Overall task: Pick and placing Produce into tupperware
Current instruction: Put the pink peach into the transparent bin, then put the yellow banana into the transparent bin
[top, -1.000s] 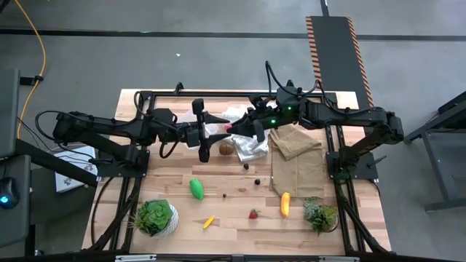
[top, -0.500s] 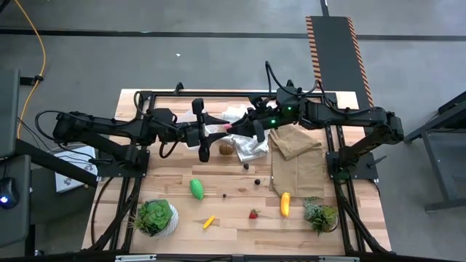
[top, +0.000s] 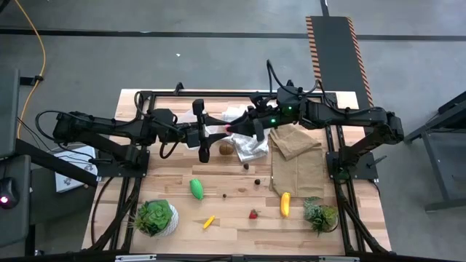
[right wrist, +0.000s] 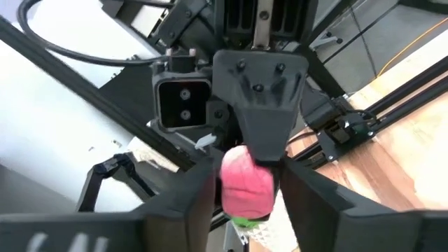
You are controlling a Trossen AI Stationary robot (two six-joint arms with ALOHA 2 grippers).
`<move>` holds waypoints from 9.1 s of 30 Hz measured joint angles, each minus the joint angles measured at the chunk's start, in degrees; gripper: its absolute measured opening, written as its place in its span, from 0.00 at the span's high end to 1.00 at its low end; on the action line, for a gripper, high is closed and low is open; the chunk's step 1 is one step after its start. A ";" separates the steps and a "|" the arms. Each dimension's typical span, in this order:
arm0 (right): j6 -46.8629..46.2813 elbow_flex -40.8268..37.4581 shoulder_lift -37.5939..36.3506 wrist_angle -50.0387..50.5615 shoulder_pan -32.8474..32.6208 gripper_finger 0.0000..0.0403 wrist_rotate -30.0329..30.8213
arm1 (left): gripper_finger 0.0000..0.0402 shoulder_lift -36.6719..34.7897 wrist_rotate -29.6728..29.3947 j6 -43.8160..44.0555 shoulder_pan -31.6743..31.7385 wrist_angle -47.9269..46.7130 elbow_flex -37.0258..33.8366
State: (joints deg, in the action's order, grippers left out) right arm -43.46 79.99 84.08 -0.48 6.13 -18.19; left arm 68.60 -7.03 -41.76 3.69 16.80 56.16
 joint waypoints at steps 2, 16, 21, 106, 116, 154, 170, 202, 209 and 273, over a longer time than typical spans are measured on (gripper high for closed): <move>0.01 0.00 0.00 0.05 0.00 0.56 0.75 | 0.67 0.00 0.06 0.01 -0.01 0.04 0.00; 1.18 0.00 -0.11 -5.06 2.11 0.43 1.47 | 0.67 -0.02 -1.42 0.02 0.02 -0.95 0.00; 5.01 -0.02 -0.14 -12.43 3.59 0.43 4.55 | 0.67 -0.20 -1.62 0.26 0.04 -2.51 0.00; 15.37 -0.09 -1.27 -5.27 8.52 0.43 13.46 | 0.67 20.18 11.95 52.74 35.67 -67.03 0.07; 15.45 -0.09 -1.27 -4.75 8.50 0.43 13.16 | 0.66 22.08 12.16 52.77 35.67 -65.81 0.07; 21.99 -0.35 -9.95 10.61 8.92 0.43 4.91 | 0.72 9.75 39.36 52.57 35.73 -58.08 0.07; 8.29 -25.07 -16.81 1.20 4.76 0.43 5.00 | 0.72 -15.05 32.53 53.86 35.67 -55.63 0.07; -52.40 -15.72 -13.87 44.58 -30.13 0.52 28.61 | 0.72 -27.82 6.77 73.09 -5.91 -57.18 0.07; -63.21 -12.76 -5.10 49.94 -34.10 0.52 19.78 | 0.72 -27.84 5.34 73.11 -8.92 -57.39 0.07; -86.56 -17.50 17.17 46.40 -37.07 0.28 13.67 | 0.72 -27.87 18.01 66.01 -9.36 -62.01 0.07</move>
State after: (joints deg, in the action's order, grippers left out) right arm -130.03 62.48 101.25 45.92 -30.94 -4.52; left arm 40.73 10.98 24.25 -5.67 -45.21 56.23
